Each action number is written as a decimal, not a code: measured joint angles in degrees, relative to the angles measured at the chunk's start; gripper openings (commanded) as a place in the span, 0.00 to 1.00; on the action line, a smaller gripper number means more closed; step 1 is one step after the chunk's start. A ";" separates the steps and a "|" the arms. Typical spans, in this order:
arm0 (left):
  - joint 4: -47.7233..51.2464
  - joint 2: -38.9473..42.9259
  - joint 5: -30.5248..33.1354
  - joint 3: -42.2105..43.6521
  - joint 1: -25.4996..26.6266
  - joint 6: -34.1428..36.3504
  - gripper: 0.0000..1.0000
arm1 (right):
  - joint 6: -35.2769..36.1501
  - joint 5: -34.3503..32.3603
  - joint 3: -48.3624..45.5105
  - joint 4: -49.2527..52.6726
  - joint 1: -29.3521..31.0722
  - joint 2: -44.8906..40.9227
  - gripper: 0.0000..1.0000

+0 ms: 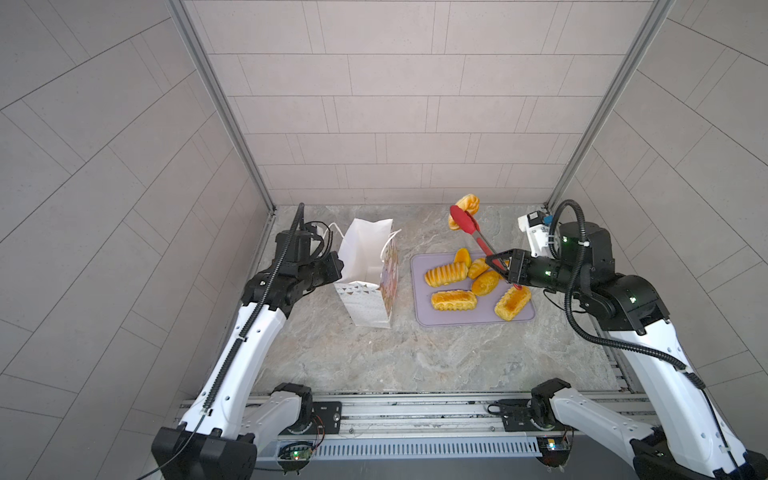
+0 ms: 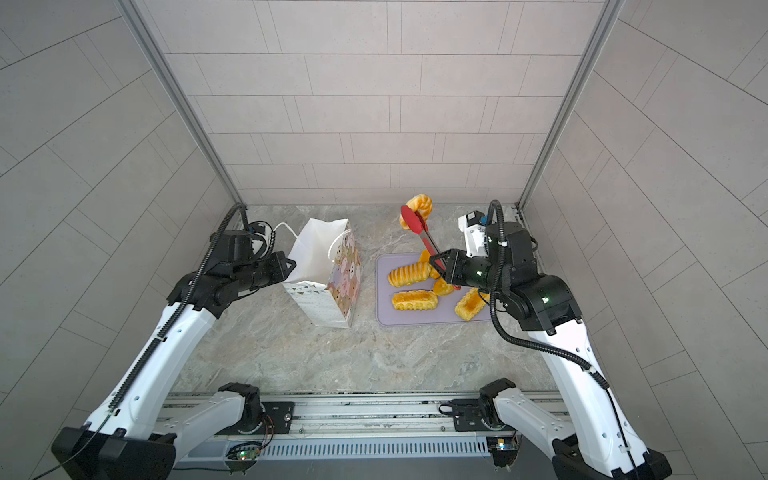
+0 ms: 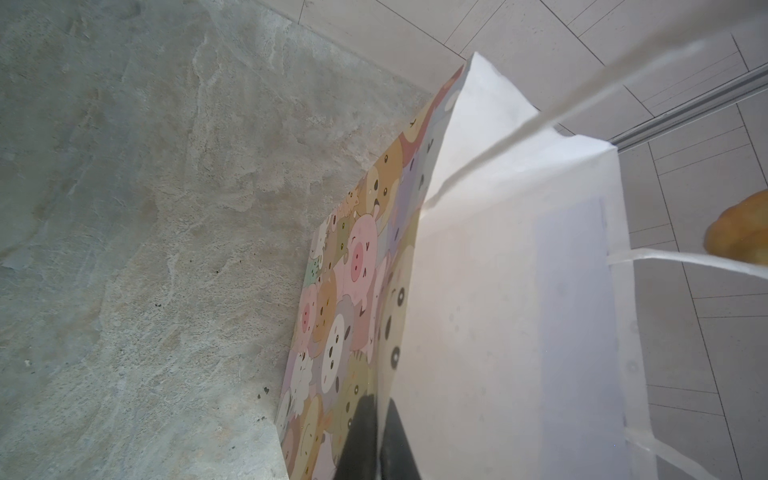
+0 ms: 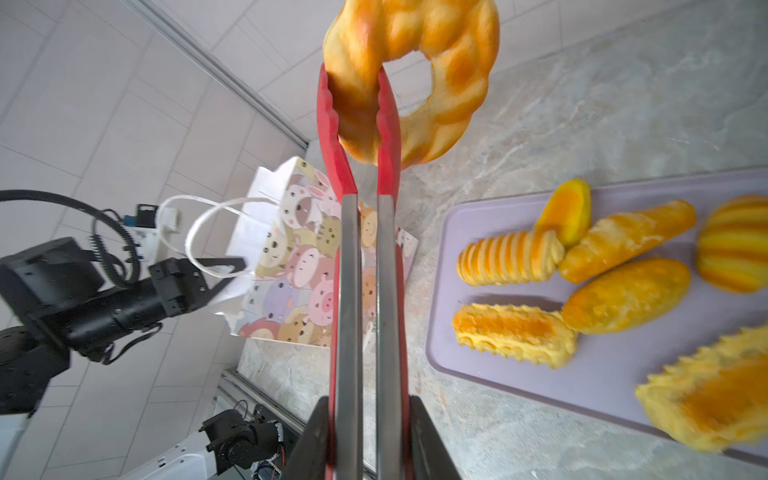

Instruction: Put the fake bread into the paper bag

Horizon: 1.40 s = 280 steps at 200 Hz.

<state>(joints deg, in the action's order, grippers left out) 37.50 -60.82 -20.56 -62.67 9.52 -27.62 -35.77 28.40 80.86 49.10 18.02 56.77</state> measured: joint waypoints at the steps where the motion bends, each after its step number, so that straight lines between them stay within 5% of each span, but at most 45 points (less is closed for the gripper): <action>1: 0.00 0.00 -0.02 0.00 0.00 0.00 0.00 | -0.04 0.04 0.07 -0.11 0.04 0.04 0.25; 131: -1.09 -0.50 0.55 0.00 1.01 -0.02 0.00 | -2.84 3.56 16.22 -12.90 19.23 16.52 0.25; 280: -0.87 -0.50 1.86 -0.28 1.03 0.02 0.00 | -3.91 1.53 3.34 -10.43 24.35 16.72 0.25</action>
<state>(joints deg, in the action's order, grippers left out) 36.62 -61.32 -18.70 -62.96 10.55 -27.59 -39.68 29.93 84.20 38.68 42.37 73.49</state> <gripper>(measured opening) 0.053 0.259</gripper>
